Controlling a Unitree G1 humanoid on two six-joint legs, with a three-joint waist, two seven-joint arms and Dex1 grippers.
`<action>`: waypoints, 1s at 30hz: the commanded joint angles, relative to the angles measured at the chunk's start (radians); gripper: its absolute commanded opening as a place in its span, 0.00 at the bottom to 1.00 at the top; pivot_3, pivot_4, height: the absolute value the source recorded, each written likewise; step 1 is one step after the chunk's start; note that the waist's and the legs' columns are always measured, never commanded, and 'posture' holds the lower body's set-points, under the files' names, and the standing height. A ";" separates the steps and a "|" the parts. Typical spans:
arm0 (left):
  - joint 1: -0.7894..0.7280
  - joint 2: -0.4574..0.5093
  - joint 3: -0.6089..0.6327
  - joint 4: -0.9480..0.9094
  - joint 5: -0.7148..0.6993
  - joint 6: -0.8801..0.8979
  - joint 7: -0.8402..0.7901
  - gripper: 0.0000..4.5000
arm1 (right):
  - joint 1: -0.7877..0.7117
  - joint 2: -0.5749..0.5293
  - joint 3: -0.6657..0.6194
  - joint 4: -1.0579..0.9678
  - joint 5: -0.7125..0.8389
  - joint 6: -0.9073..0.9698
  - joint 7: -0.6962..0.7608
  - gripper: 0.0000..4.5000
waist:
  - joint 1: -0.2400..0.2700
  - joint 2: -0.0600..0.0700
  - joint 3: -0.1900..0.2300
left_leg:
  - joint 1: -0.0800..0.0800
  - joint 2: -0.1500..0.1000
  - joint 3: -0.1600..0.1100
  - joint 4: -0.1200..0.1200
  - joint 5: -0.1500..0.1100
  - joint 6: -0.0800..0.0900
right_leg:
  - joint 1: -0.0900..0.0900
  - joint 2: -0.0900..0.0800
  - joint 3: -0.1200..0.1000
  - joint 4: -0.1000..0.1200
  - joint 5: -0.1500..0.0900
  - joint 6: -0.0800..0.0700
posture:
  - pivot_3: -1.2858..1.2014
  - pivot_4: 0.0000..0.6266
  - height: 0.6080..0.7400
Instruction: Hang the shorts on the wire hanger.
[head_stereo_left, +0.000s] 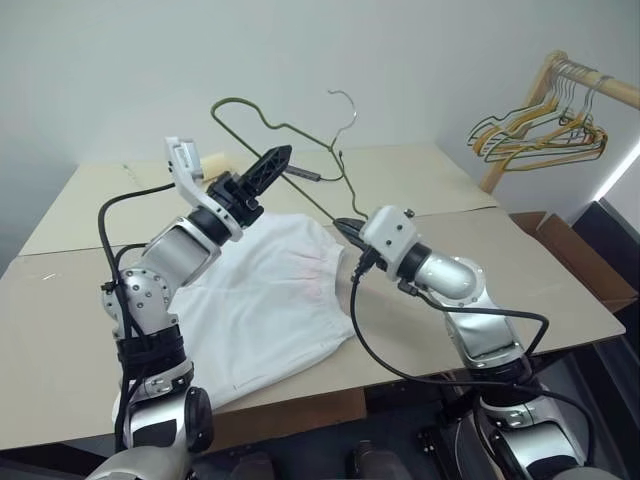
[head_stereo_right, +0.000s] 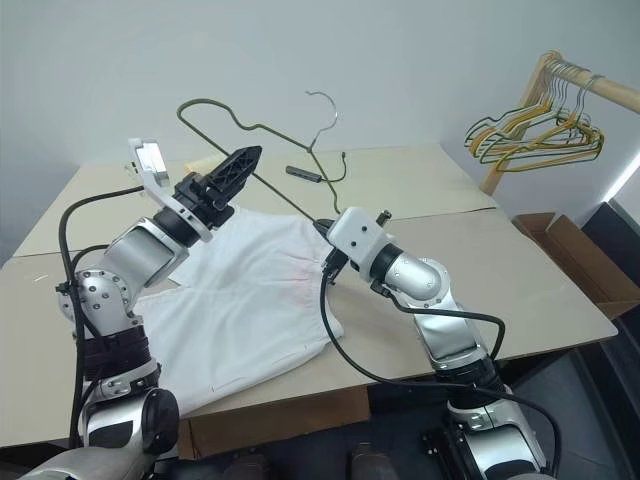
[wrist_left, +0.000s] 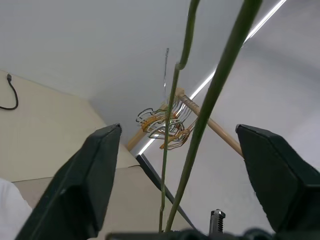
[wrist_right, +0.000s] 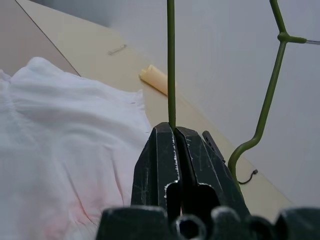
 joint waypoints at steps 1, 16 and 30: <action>-0.026 0.001 -0.006 -0.029 0.001 -0.036 0.015 0.57 | -0.011 0.004 -0.015 -0.025 -0.012 -0.033 -0.017 0.00 | 0.001 0.000 0.000 | 0.000 0.000 0.000 0.000 0.000 0.000 | 0.000 0.000 0.000 0.000 0.000 0.000 | 0.52 0.00 1.00; -0.021 -0.005 -0.022 -0.027 0.032 -0.128 0.006 0.00 | -0.009 -0.018 0.023 0.011 -0.130 -0.184 -0.037 0.16 | 0.000 0.000 0.000 | 0.001 0.000 -0.001 0.000 0.000 0.000 | 0.003 0.000 -0.001 -0.002 0.000 0.000 | 0.52 0.00 1.00; 0.004 0.224 -0.002 -0.002 0.136 -0.222 -0.443 0.00 | -0.035 -0.101 -0.182 -0.085 0.420 0.141 0.258 0.99 | 0.002 -0.001 0.001 | 0.001 0.000 -0.002 0.000 0.000 0.000 | 0.005 -0.001 -0.003 -0.005 0.000 0.001 | 0.53 0.00 1.00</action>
